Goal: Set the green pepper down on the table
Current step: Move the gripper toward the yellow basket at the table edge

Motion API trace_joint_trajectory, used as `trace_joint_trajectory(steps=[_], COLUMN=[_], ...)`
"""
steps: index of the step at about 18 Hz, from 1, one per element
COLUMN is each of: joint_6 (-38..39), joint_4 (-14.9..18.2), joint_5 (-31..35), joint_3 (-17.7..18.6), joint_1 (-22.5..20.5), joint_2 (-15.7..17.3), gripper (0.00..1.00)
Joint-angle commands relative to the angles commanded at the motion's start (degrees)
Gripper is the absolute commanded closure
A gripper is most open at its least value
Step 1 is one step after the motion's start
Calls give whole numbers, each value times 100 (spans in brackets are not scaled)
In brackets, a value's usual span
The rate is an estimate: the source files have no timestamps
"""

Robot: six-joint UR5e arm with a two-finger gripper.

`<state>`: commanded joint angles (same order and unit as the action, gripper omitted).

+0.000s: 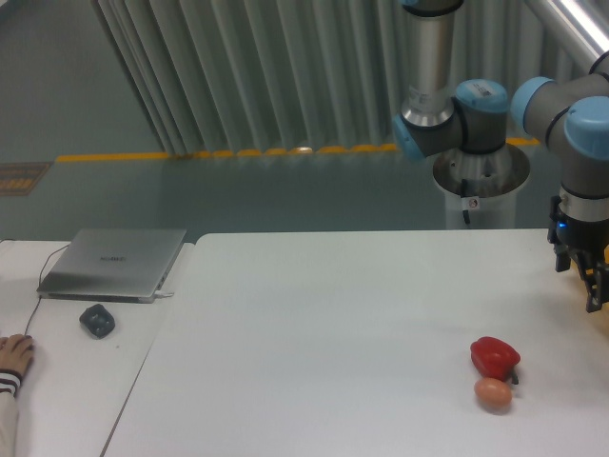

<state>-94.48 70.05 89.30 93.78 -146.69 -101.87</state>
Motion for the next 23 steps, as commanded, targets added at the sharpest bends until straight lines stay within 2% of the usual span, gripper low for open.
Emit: trace_joint_trajectory(steps=[17,23], joint_6=[132,737], joint_4=[-53,-44], joint_5=[-35,-53], joint_3=[149,149], joint_1=[26,105], joint_2=[9,-18], gripper=[0,0])
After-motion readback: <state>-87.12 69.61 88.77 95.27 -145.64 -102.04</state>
